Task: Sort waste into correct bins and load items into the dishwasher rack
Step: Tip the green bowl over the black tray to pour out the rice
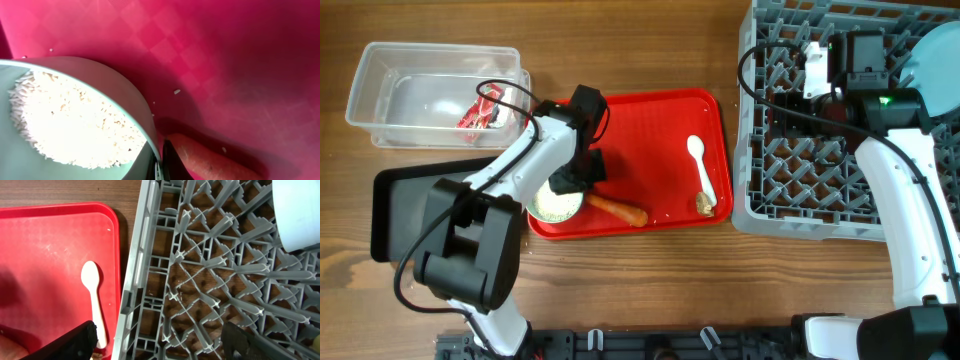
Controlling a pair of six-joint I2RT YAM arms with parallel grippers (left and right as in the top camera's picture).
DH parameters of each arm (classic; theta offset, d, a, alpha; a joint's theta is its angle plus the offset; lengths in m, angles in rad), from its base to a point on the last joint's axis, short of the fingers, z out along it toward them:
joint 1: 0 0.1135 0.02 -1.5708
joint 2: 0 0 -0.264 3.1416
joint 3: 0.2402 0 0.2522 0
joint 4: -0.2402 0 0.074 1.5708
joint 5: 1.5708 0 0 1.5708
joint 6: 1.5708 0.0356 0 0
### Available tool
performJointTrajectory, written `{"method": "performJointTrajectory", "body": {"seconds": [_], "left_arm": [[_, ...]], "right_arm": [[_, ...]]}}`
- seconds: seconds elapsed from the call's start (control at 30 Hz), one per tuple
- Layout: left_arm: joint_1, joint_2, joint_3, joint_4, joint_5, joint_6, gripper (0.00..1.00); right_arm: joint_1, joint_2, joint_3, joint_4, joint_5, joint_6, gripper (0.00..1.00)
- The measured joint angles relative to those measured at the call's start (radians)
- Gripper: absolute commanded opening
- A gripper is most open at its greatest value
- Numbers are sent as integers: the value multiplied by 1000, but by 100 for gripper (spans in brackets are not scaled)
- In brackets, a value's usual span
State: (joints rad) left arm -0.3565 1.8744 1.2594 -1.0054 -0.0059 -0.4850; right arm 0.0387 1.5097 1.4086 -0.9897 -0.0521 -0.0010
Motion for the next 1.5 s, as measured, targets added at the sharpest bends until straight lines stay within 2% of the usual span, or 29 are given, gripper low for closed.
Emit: {"method": "performJointTrajectory", "body": {"seconds": [0.13,0.3,0.5,0.67,0.87,1.13,1.27,1.5], "left_arm": [[34,-55,0,-15,1,0,4],[140,-181,0,-68,-3,8,4],[284,-289,0,-113,-10,66,4],[412,-306,0,-109,41,135,4],[607,-306,-2,-59,220,230,4],[855,-306,-22,-41,600,413,4],[951,-306,-72,-19,762,486,4],[1066,-306,-202,100,942,534,4]], "right_arm": [[0,0,0,0,0,0,82],[0,0,0,2,0,0,82],[0,0,0,3,0,0,82],[0,0,0,3,0,0,82],[0,0,0,3,0,0,82],[0,0,0,3,0,0,82],[0,0,0,3,0,0,82],[0,0,0,3,0,0,82]]}}
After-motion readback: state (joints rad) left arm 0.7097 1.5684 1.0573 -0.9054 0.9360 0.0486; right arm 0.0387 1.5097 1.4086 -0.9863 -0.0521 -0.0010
